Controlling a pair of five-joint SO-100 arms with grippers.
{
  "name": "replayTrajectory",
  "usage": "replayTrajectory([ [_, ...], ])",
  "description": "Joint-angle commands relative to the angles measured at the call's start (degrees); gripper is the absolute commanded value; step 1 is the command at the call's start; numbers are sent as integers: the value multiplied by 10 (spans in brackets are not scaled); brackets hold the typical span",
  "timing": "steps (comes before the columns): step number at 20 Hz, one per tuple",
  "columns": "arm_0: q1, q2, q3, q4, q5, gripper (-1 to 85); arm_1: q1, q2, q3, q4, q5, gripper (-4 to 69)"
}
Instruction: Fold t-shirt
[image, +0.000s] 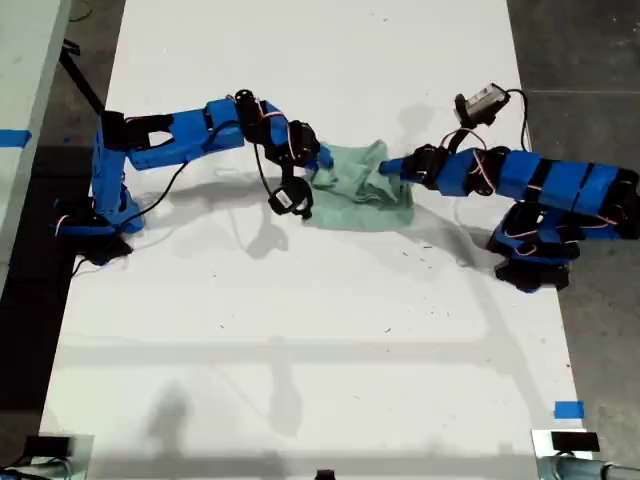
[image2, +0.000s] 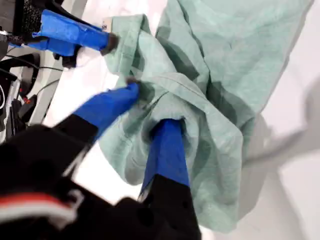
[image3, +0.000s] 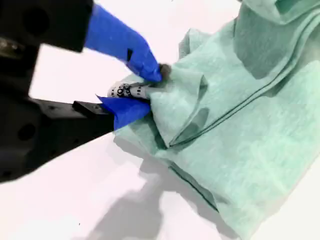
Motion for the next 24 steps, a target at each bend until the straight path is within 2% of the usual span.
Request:
replayTrajectory([
  [1,-18,55,-39,-29,33,338,40,49,-48,-34,-25,291],
  [2,-25,75,-39,-50,72,381,64,64,-54,-40,-30,284],
  [3,-34,91,-39,-54,78,327,86,70,-69,-25,-40,282],
  [6,-67,116,-34,-49,69,89,138,80,-86,46,-35,272],
  [7,-81,118,-33,-37,56,49,155,97,-76,60,-33,269],
  [11,-96,112,-24,-12,45,49,150,76,-77,88,-75,267],
  [13,-82,113,-19,-6,43,51,140,75,-63,87,-79,377],
  [14,-79,119,-15,-3,42,51,140,81,-57,91,-82,295],
  [15,-79,124,-12,5,42,52,148,90,-55,109,-76,269],
  [16,-82,130,-11,15,42,52,156,95,-59,121,-80,354],
  [18,-87,142,-4,24,46,53,163,87,-85,105,-121,386],
  [19,-87,145,0,25,47,53,166,75,-105,89,-118,451],
  [20,-86,145,3,27,46,53,178,76,-106,54,-69,495],
  [21,-82,145,4,27,46,53,182,78,-95,-4,-52,486],
  [22,-77,144,8,28,47,53,185,60,-116,-6,-41,475],
  [24,-72,145,22,32,44,53,193,33,-149,33,-19,446],
])
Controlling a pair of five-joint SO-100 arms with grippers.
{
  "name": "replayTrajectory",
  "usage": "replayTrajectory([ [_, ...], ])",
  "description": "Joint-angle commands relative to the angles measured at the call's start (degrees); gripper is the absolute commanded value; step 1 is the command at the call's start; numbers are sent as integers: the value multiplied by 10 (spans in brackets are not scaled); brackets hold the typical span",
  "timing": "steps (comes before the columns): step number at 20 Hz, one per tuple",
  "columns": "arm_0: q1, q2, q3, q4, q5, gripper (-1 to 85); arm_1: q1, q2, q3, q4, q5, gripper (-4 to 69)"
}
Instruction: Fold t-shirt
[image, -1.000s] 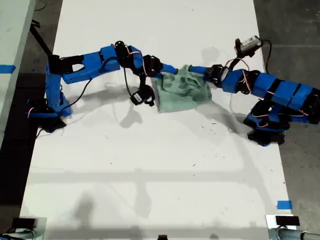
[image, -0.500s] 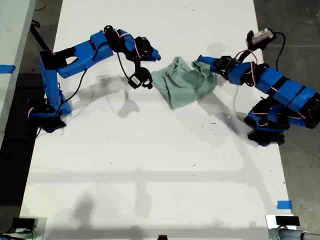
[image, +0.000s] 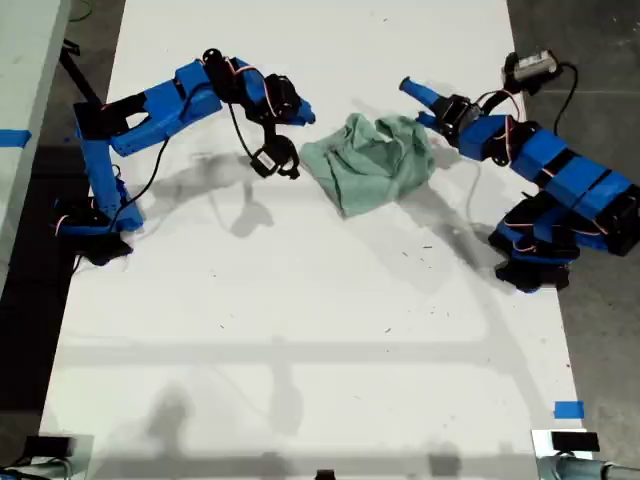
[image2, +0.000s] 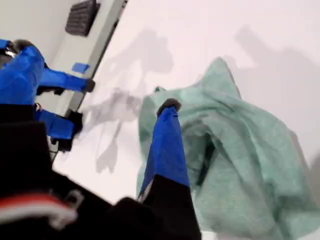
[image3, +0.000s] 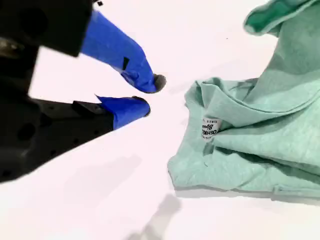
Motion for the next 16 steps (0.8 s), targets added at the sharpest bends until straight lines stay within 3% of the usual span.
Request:
replayTrajectory([
  [1,17,50,11,2,-5,53,11,-1,-58,5,-16,321],
  [3,17,56,27,2,-5,53,8,9,-69,54,-18,91],
  [5,18,64,46,-3,-5,54,6,36,-69,117,-1,-8],
  [7,23,74,69,-3,-5,55,-20,139,-26,156,-36,-9],
  [10,41,129,176,-26,-4,43,-91,293,39,286,-38,-9],
  [14,102,279,387,-52,-12,5,-232,489,176,397,55,-10],
  [16,139,406,544,-110,-28,1,-284,547,232,424,88,-10],
])
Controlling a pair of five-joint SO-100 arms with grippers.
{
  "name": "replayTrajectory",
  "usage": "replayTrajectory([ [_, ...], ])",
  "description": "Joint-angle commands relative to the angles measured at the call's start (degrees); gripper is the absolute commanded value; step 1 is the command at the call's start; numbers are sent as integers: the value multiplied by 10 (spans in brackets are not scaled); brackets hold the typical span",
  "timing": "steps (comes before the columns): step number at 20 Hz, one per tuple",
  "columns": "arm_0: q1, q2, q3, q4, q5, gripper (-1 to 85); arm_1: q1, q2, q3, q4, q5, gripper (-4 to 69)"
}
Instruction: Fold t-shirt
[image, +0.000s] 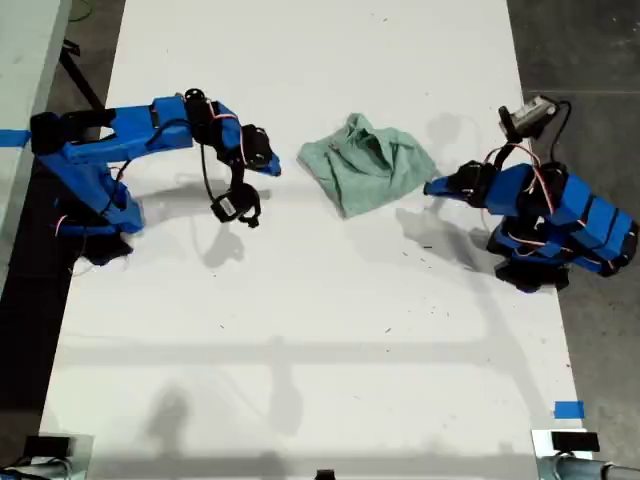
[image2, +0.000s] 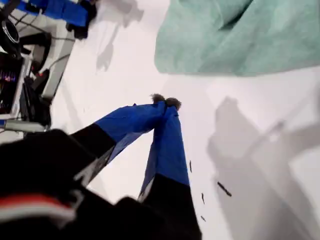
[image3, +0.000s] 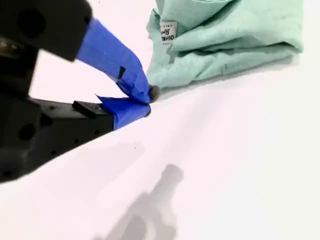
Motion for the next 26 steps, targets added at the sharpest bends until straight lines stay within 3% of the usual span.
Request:
replayTrajectory([
  [1,58,187,181,-63,-34,1,-58,40,37,-2,19,-10],
  [3,91,275,310,-89,-102,1,-66,39,61,-25,13,-10],
  [7,155,313,459,-171,-173,1,-45,-18,46,-79,-25,-9],
  [12,185,319,504,-210,-181,1,-8,-426,-127,-232,-84,-9],
  [16,200,407,549,-194,-181,1,33,-612,-215,-293,-133,-9],
  [22,157,623,642,-101,-177,1,58,-715,-236,-352,-153,-9],
  [26,153,689,673,-85,-176,1,79,-761,-258,-373,-177,-9],
])
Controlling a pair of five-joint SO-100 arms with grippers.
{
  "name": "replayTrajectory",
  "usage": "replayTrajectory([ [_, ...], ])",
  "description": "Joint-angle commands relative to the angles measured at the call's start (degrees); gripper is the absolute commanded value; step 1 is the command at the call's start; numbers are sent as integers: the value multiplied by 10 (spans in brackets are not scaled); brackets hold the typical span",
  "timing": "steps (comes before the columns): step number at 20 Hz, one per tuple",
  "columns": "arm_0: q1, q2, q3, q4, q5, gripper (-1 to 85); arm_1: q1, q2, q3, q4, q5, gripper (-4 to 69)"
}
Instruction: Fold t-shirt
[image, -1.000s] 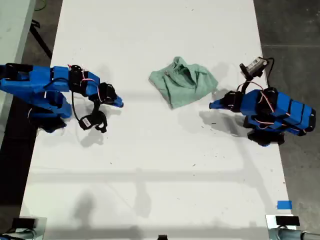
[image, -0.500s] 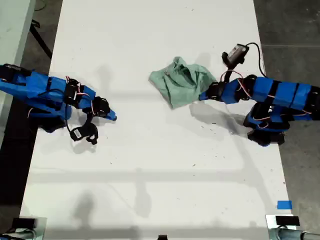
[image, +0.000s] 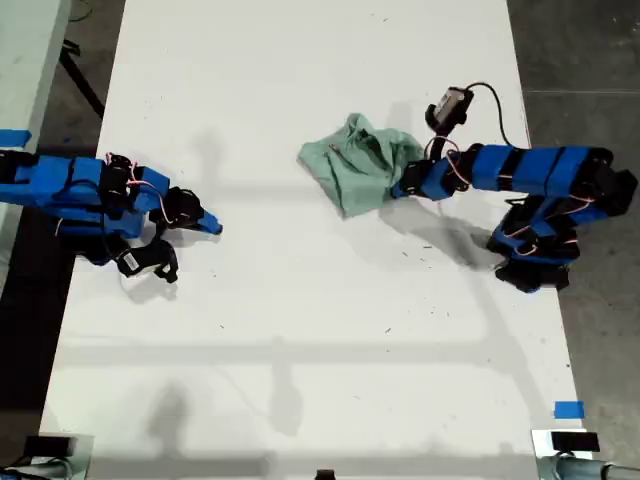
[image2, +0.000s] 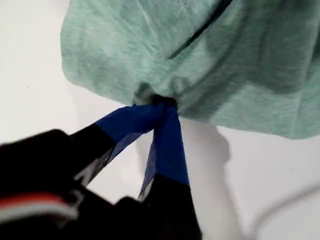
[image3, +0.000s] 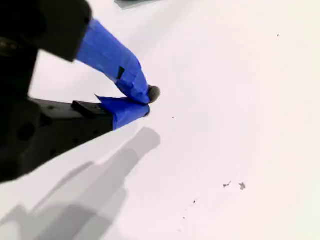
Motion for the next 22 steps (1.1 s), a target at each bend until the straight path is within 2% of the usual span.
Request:
replayTrajectory([
  [1,-7,46,8,8,-1,1,18,-14,-70,-18,-18,-9],
  [3,-11,100,26,30,-1,1,27,-29,-104,-1,-33,-9],
  [6,-18,184,45,85,-1,1,22,-25,-173,59,-46,-9],
  [10,-23,186,45,90,0,1,31,-44,-185,70,-52,-9],
  [13,-22,186,46,91,1,1,11,-16,-192,105,-40,-10],
  [15,-25,186,46,91,1,1,11,-16,-175,93,-37,-10],
  [22,-25,186,46,93,2,1,30,-124,-150,-14,-43,-10],
])
